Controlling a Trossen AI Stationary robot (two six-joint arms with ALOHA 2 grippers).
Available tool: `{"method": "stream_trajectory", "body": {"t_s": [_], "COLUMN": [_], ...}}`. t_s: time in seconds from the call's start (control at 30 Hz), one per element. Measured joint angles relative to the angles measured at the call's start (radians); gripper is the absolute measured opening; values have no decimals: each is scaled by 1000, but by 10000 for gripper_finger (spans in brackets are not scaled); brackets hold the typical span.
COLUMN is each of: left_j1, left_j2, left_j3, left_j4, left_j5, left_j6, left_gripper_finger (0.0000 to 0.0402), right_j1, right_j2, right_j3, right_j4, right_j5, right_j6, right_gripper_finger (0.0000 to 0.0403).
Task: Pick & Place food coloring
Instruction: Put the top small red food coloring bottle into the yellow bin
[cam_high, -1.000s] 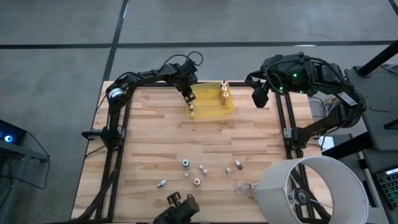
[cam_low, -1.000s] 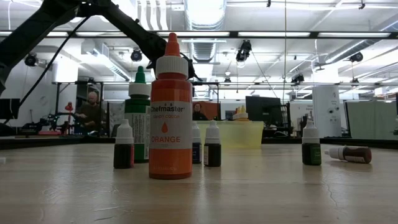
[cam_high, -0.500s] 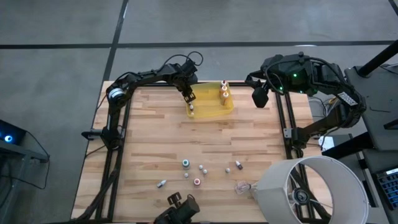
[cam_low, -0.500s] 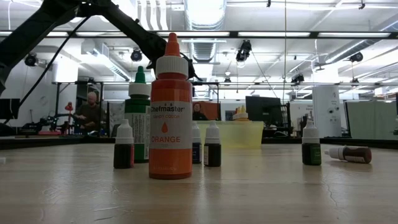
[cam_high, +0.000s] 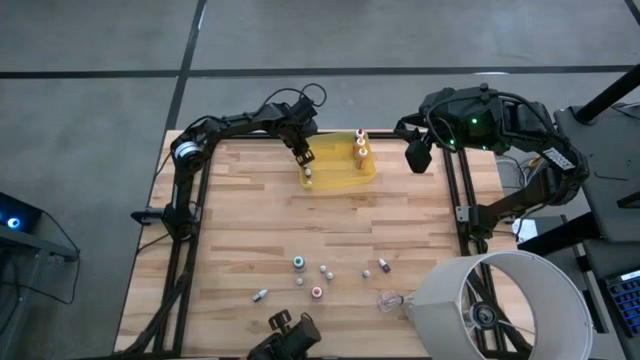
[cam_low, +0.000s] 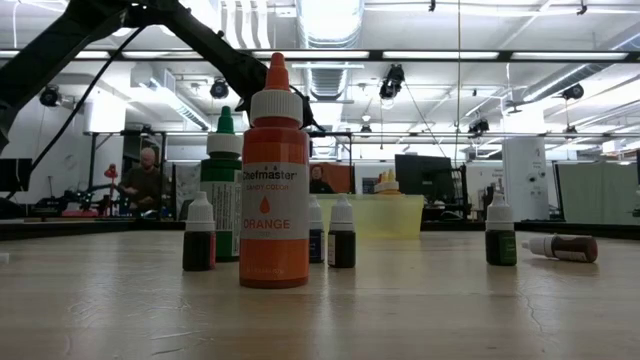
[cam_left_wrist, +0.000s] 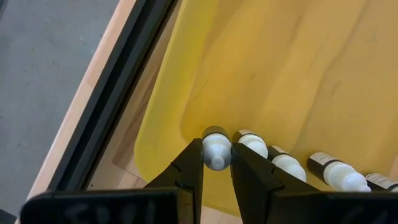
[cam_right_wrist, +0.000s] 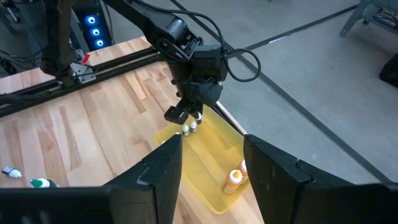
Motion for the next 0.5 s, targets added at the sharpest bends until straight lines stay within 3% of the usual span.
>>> {"method": "stream_trajectory", "body": {"t_s": [0.5], "left_j1": [0], "left_j2": [0], "left_j3": [0], "left_j4": [-3], "left_j5": [8], "left_j6": [-5], "left_gripper_finger": [49], "right_j1": [0], "right_j2": [0], "right_j3": [0], "right_j4": [0], "right_j5": [0], "right_j6": [0], "right_gripper_finger": [164]}}
